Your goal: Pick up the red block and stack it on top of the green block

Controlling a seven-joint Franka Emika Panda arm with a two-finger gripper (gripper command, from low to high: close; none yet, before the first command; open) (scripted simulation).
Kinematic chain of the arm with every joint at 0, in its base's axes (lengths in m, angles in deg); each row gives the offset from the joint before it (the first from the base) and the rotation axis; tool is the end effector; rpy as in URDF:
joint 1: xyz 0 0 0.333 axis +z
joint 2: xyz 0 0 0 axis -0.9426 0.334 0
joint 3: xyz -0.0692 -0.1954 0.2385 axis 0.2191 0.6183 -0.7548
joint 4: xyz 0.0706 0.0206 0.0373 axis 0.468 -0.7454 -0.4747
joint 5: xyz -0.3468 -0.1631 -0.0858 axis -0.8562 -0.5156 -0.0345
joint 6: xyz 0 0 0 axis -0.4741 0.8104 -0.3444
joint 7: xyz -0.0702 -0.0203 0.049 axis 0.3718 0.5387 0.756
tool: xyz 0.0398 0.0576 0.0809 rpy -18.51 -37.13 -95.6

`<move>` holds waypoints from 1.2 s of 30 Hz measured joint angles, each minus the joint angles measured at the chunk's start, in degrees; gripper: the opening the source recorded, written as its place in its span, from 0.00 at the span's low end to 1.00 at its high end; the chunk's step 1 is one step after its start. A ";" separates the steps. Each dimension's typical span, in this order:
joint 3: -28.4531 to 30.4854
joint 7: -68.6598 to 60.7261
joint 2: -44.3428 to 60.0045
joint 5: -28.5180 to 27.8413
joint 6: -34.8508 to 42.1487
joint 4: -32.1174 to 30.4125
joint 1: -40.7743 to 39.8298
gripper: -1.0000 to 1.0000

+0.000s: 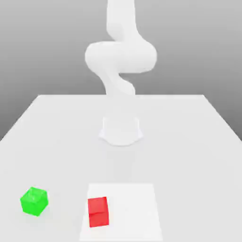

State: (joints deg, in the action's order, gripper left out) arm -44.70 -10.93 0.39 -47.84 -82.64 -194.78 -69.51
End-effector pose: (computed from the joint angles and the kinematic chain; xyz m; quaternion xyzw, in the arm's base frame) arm 0.3814 -0.0081 0.6671 -0.8660 0.3546 -0.3223 0.1431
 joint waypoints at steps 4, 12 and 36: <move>2.56 -3.84 8.66 1.22 -3.98 -2.82 1.44 0.50; 5.95 -11.41 25.39 3.83 -11.58 -8.23 2.81 0.50; 4.20 -21.43 59.08 6.70 -31.56 -13.99 -1.32 0.00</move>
State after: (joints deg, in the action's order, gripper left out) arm -40.51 -32.35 59.48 -41.14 -114.20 -208.77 -70.84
